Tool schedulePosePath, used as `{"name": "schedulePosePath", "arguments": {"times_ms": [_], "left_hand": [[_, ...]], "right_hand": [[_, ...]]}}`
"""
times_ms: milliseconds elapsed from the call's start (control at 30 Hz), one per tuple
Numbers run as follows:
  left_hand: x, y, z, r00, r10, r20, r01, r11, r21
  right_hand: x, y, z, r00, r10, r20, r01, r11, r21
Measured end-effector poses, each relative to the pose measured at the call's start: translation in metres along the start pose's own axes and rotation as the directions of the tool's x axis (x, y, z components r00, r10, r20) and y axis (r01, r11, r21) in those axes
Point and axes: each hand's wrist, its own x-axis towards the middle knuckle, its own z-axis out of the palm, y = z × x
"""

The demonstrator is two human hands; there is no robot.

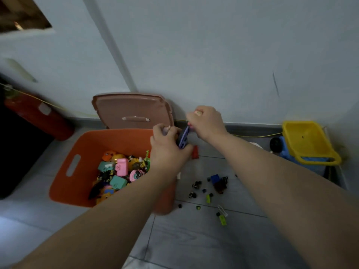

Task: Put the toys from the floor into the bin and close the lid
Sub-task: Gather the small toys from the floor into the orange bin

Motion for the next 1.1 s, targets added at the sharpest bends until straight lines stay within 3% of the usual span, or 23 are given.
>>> {"name": "schedulePosePath", "arguments": {"times_ms": [133,333,533,633,867,1100], "left_hand": [[0.001,-0.038,-0.029,0.992,-0.108,-0.072,0.107,0.994,-0.015],[-0.022,-0.099,-0.047,0.964,-0.251,-0.086,0.255,0.966,0.041],[-0.032,-0.126,-0.045,0.958,-0.286,-0.025,0.287,0.957,0.044],[-0.033,-0.123,-0.04,0.958,-0.283,-0.042,0.285,0.957,0.044],[-0.03,-0.074,-0.019,0.981,-0.185,-0.063,0.185,0.983,-0.006],[-0.024,-0.009,0.01,0.982,0.165,-0.089,-0.167,0.986,-0.02]], "right_hand": [[-0.014,-0.021,0.039,0.98,-0.155,0.121,0.164,0.984,-0.068],[-0.027,-0.025,0.085,0.873,-0.374,0.312,0.433,0.889,-0.146],[-0.033,-0.026,0.093,0.837,-0.332,0.434,0.416,0.902,-0.112],[-0.034,-0.02,0.091,0.829,-0.375,0.414,0.451,0.887,-0.101],[-0.021,0.011,0.054,0.918,-0.289,0.27,0.349,0.913,-0.209],[-0.019,0.069,-0.006,0.954,-0.147,0.261,0.25,0.869,-0.428]]}}
